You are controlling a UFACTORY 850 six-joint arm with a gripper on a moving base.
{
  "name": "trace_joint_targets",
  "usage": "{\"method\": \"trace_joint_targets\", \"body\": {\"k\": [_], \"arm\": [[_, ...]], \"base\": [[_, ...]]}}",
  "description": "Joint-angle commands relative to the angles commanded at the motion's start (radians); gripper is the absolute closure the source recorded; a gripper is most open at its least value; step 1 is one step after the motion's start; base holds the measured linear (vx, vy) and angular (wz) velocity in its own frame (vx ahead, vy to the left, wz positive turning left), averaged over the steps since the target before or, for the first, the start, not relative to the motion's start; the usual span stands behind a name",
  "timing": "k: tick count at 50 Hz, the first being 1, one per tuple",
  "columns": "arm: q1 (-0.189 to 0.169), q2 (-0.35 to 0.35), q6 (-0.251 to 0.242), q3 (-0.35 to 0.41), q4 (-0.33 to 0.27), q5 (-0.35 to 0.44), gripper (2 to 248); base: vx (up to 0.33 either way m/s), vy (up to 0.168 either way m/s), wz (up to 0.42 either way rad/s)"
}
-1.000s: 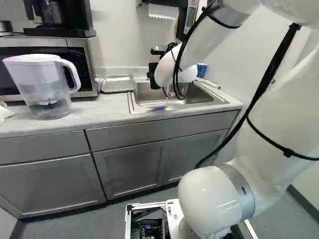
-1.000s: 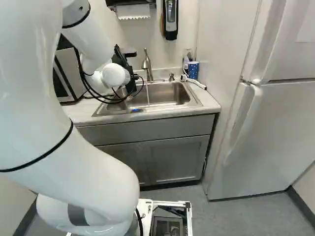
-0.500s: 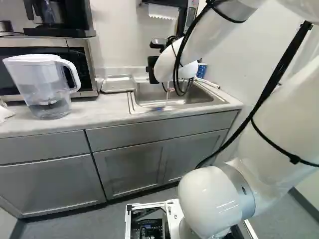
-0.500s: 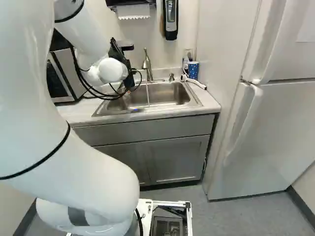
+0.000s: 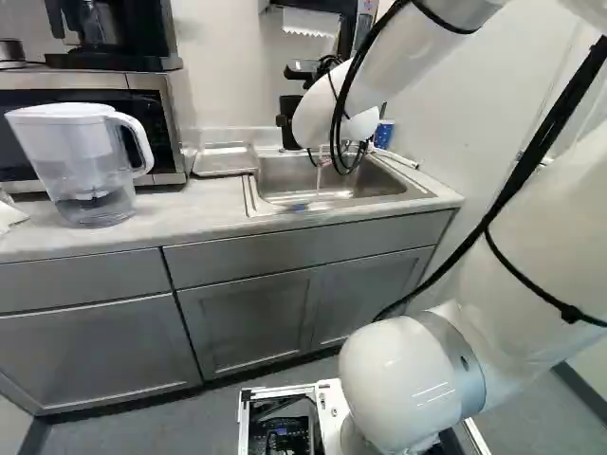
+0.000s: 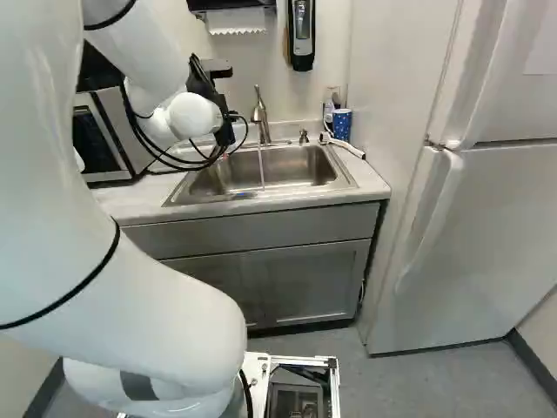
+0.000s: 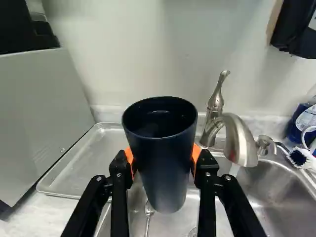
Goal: Rinse the cup and place it in the tray
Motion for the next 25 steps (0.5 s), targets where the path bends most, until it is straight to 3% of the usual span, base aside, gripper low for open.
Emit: {"method": "trace_joint_targets", "body": {"k": [13,25], "arm": [[0.000,0.000,0.006,0.000,0.000,0.000,125],[0.000,0.000,0.107,0.000,0.004,0.000,125]], "base": [[0.000,0.000,0.000],[0.000,0.000,0.000]]}}
